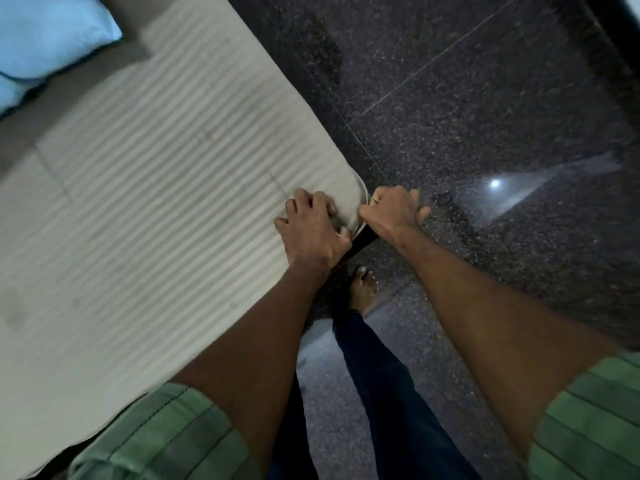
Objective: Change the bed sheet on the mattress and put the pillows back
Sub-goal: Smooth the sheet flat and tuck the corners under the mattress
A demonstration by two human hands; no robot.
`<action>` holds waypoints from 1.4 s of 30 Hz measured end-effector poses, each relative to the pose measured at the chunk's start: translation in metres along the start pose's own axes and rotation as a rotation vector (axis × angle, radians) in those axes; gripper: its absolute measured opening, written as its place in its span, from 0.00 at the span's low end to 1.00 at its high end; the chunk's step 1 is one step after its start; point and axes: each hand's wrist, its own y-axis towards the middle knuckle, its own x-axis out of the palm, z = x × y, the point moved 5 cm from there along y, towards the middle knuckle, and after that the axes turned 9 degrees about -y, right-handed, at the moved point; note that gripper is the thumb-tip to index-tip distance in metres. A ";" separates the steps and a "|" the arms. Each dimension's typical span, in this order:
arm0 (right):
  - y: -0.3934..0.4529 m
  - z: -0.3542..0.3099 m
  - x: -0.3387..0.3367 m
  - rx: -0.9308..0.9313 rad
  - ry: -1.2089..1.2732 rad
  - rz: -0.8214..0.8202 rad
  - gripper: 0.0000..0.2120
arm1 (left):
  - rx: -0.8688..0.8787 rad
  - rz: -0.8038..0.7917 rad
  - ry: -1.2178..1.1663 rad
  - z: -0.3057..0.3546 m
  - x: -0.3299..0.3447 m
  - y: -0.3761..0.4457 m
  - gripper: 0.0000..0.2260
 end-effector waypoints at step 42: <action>0.009 0.004 0.008 -0.134 -0.159 0.270 0.15 | 0.121 0.134 -0.018 -0.002 0.009 -0.027 0.13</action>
